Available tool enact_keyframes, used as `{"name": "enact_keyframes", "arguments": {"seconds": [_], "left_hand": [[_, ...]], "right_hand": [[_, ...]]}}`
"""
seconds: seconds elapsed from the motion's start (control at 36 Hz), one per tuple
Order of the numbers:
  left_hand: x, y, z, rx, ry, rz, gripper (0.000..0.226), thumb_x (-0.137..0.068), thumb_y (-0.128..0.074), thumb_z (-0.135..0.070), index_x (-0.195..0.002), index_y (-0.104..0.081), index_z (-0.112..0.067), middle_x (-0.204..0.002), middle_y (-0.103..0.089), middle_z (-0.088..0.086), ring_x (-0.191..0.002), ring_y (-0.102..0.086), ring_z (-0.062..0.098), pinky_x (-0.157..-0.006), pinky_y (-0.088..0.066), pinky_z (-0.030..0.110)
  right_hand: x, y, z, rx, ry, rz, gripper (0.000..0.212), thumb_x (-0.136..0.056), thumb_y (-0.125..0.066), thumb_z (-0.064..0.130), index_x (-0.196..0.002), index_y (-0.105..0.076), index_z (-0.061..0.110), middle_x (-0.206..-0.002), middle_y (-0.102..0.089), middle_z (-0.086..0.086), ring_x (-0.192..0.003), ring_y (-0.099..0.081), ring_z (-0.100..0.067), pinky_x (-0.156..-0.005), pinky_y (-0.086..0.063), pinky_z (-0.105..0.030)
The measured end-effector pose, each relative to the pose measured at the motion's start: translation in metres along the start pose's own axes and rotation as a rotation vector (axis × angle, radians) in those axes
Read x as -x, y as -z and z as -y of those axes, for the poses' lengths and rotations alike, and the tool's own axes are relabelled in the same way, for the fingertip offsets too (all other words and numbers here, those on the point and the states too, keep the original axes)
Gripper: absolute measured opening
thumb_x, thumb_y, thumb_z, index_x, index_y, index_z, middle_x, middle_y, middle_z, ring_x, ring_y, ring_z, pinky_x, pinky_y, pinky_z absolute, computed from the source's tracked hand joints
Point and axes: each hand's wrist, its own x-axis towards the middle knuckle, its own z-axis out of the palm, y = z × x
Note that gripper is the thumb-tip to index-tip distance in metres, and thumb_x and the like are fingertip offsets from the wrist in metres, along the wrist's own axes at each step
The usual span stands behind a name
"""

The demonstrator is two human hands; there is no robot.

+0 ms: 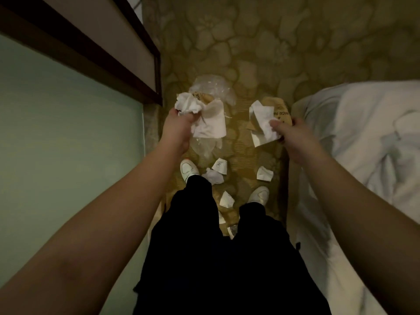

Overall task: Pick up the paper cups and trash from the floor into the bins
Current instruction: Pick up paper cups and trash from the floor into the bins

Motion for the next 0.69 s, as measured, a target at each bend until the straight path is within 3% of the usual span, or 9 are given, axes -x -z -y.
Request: {"name": "enact_keyframes", "arguments": {"seconds": [0.11, 0.25, 0.42, 0.53, 0.69], "left_hand": [[0.026, 0.02, -0.028, 0.04, -0.024, 0.055, 0.058, -0.078, -0.078, -0.01, -0.132, -0.055, -0.01, -0.121, -0.067, 0.016, -0.106, -0.069, 0.035, -0.088, -0.055, 0.06], [0.051, 0.037, -0.048, 0.07, -0.097, 0.012, 0.05, -0.08, -0.077, -0.008, -0.125, -0.058, -0.014, -0.118, -0.069, 0.011, -0.104, -0.07, 0.03, -0.089, -0.056, 0.056], [0.086, 0.04, -0.056, 0.182, -0.17, -0.061, 0.043, -0.083, -0.076, -0.008, -0.117, -0.055, -0.026, -0.119, -0.068, 0.005, -0.104, -0.069, 0.027, -0.085, -0.059, 0.051], [0.124, 0.033, -0.05, 0.289, -0.226, -0.126, 0.036, -0.086, -0.073, -0.005, -0.107, -0.056, -0.029, -0.116, -0.067, 0.006, -0.103, -0.069, 0.031, -0.074, -0.06, 0.048], [0.206, 0.012, -0.018, 0.506, -0.339, -0.233, 0.047, -0.089, -0.068, 0.0, -0.13, -0.054, -0.017, -0.116, -0.068, 0.01, -0.1, -0.07, 0.031, -0.067, -0.061, 0.044]], "right_hand": [[0.03, -0.005, 0.024, -0.011, 0.048, 0.029, 0.066, -0.08, -0.078, 0.041, -0.136, -0.051, 0.019, -0.116, -0.068, 0.001, -0.1, -0.07, -0.02, -0.091, -0.058, -0.042], [0.05, -0.011, 0.047, -0.005, 0.083, 0.069, 0.08, -0.071, -0.082, 0.046, -0.139, -0.049, 0.018, -0.119, -0.068, -0.001, -0.101, -0.07, -0.02, -0.089, -0.058, -0.042], [0.069, -0.01, 0.06, 0.059, 0.167, 0.151, 0.061, -0.082, -0.078, 0.038, -0.133, -0.052, 0.018, -0.113, -0.067, 0.0, -0.101, -0.069, -0.021, -0.092, -0.057, -0.043], [0.082, 0.006, 0.064, 0.141, 0.25, 0.218, 0.05, -0.083, -0.077, 0.036, -0.125, -0.055, 0.019, -0.111, -0.068, -0.001, -0.097, -0.07, -0.02, -0.088, -0.058, -0.04], [0.102, 0.044, 0.062, 0.186, 0.346, 0.345, 0.061, -0.079, -0.081, 0.03, -0.131, -0.054, 0.014, -0.115, -0.068, -0.005, -0.097, -0.071, -0.023, -0.086, -0.06, -0.04]]}}
